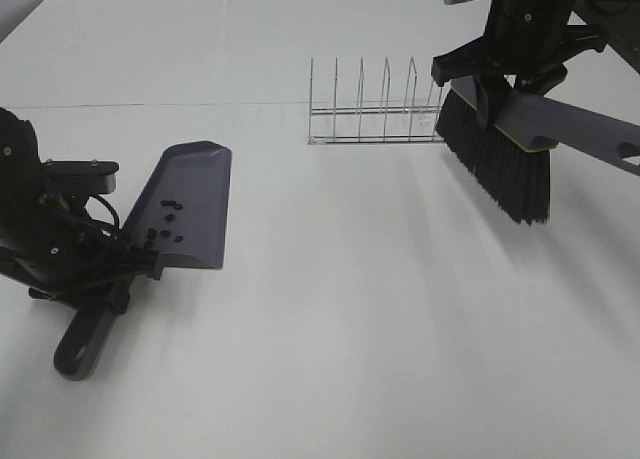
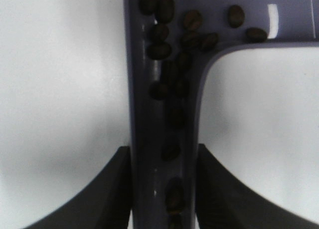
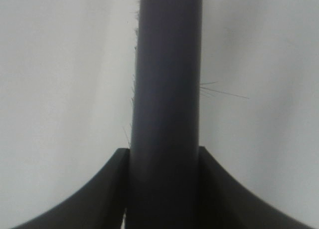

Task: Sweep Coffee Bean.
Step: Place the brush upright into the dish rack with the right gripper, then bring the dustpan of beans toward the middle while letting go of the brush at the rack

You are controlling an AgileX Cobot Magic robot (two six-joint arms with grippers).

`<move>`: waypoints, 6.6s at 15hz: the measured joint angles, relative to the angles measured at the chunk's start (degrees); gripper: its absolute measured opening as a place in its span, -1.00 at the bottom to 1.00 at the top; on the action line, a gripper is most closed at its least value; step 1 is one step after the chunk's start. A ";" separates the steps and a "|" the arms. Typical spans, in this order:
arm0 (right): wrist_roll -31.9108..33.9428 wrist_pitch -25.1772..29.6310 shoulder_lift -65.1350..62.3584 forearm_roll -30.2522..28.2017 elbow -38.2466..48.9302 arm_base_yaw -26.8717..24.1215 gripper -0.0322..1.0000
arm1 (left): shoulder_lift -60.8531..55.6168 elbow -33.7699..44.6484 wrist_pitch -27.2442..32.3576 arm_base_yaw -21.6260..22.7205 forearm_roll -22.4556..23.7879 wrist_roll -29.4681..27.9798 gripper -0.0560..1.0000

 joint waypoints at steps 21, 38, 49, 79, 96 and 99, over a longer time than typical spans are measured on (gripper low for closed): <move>0.40 -18.05 6.53 -1.66 0.92 -3.27 -0.33 | 0.00 0.00 0.00 -0.06 0.00 -0.11 -0.24; 1.95 -29.91 6.42 -3.55 0.92 -3.27 -0.33 | 0.00 0.00 0.00 -0.06 0.00 -0.11 -0.24; 4.41 -28.76 12.26 -3.32 -4.98 -4.30 -0.33 | 0.00 0.00 0.06 -0.11 0.17 -0.11 -0.24; -1.78 3.15 -9.40 3.21 -6.36 -4.53 0.45 | 0.00 0.00 0.06 -0.11 0.40 -0.11 -0.24; 0.40 3.50 -78.78 9.51 60.16 -4.53 0.45 | 1.78 -8.82 2.52 -8.77 -4.98 -2.41 -0.24; 0.40 3.50 -82.22 10.37 61.65 -4.53 0.45 | 4.76 -9.22 3.09 -9.00 -5.04 -4.30 -0.24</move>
